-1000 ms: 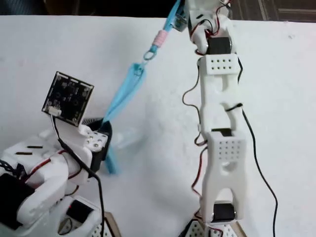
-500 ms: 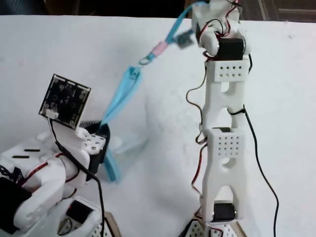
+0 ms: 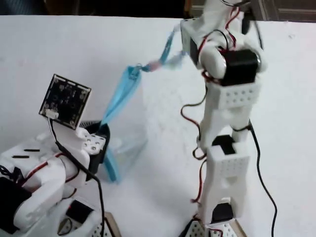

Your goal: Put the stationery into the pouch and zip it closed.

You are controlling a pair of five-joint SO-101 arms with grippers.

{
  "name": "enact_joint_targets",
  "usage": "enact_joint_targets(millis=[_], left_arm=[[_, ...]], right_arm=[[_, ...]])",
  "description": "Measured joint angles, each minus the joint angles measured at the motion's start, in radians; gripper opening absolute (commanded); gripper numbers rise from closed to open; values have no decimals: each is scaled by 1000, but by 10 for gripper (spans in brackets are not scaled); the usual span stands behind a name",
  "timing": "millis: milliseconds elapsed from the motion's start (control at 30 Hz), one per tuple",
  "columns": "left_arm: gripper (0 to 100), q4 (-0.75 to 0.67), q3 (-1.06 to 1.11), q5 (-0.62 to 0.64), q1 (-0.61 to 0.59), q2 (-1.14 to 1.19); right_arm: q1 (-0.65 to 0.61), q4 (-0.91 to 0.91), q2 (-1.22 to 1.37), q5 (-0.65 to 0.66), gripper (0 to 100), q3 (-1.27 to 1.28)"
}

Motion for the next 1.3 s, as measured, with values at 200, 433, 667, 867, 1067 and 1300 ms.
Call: enact_joint_targets(millis=[200, 433, 667, 867, 1067, 1300], left_arm=[[24, 2, 0, 0, 0, 0], [24, 2, 0, 0, 0, 0], [27, 2, 0, 0, 0, 0], [98, 2, 0, 0, -18, 0], [273, 2, -2, 37, -224, -14], [306, 2, -5, 121, -462, -14]], right_arm=[[-57, 0, -189, 9, 625, 106], [-72, 0, -496, 9, 615, 468], [-74, 0, -830, -18, 396, 927], [-74, -2, -1056, -143, 145, 1324], [-74, -83, -1200, -158, 26, 1660], [-74, -210, -1349, -158, 60, 1918]])
